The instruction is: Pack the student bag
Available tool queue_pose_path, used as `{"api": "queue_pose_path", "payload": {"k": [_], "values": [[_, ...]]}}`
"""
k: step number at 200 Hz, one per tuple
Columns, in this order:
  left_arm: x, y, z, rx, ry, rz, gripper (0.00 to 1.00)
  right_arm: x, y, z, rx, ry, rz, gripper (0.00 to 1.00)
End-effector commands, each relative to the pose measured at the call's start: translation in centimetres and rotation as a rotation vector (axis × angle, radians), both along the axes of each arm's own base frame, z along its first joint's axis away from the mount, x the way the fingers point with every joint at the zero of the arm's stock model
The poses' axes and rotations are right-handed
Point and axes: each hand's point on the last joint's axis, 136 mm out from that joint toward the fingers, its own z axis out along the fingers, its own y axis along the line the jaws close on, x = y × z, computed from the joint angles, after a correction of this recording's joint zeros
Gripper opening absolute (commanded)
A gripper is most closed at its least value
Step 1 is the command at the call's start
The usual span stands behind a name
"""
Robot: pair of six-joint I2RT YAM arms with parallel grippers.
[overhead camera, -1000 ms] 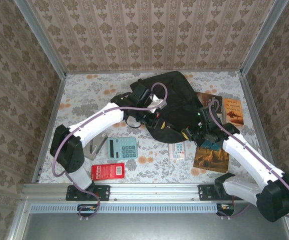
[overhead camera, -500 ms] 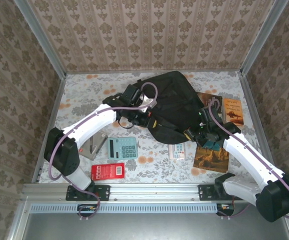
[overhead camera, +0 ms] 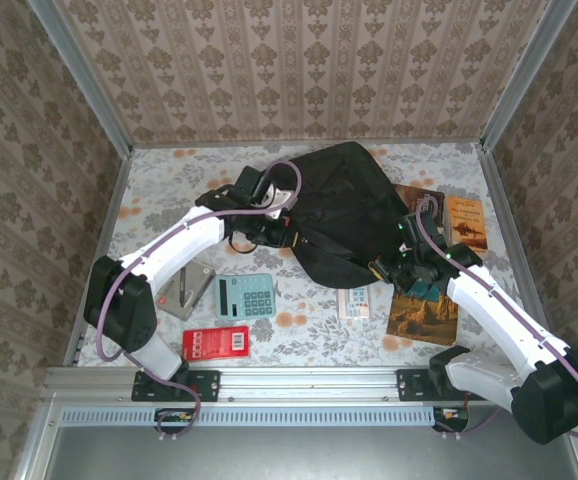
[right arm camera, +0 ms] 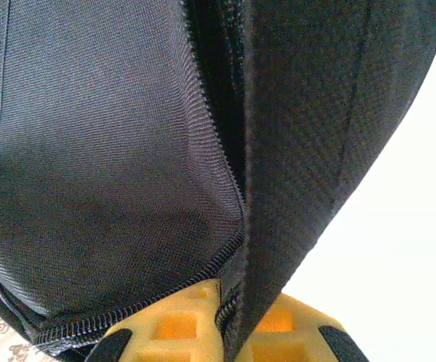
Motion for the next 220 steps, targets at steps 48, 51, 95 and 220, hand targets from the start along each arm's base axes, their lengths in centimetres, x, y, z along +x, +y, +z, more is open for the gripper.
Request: {"api": "queue_pose_path", "payload": {"k": [48, 51, 95, 220], "values": [[2.9, 2.2, 0.3, 0.081, -0.076, 0.122, 0.00, 0.1, -0.5, 0.8, -0.041, -0.033, 0.035, 0.00], [3.0, 2.3, 0.2, 0.085, -0.078, 0.125, 0.00, 0.1, -0.5, 0.8, -0.040, -0.034, 0.037, 0.00], [4.1, 3.3, 0.2, 0.109, -0.098, 0.170, 0.00, 0.2, -0.5, 1.1, -0.050, -0.047, 0.062, 0.00], [8.9, 5.9, -1.3, 0.154, -0.083, 0.304, 0.00, 0.3, 0.9, 1.6, -0.011, -0.107, 0.175, 0.00]]}}
